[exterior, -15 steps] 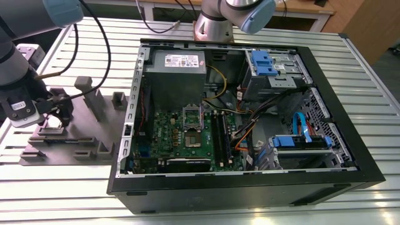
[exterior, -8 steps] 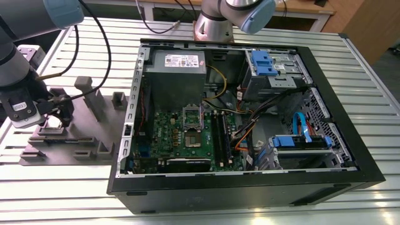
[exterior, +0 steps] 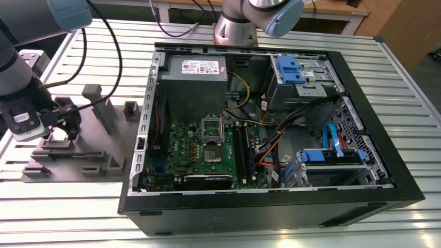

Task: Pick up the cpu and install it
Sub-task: 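Pick up the cpu and move it towards the insertion slot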

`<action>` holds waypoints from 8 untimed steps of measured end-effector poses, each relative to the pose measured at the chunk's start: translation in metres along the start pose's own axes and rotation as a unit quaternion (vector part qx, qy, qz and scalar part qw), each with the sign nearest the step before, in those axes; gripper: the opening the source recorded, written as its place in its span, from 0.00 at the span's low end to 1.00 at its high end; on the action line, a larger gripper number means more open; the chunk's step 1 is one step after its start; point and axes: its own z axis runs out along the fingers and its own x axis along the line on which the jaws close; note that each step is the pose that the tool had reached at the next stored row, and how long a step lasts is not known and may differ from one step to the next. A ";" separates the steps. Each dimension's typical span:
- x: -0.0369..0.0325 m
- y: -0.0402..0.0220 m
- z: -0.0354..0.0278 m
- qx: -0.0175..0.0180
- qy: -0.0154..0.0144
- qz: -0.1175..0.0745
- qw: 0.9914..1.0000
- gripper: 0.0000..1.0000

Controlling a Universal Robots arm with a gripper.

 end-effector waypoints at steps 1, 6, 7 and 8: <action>0.0001 0.0000 0.0000 0.000 0.000 0.000 1.000 0.65; 0.0003 0.0004 0.0002 0.000 0.000 0.000 1.000 0.65; 0.0003 0.0004 0.0002 0.000 0.000 0.000 1.000 0.65; 0.0003 0.0005 0.0002 0.000 0.000 0.000 1.000 0.65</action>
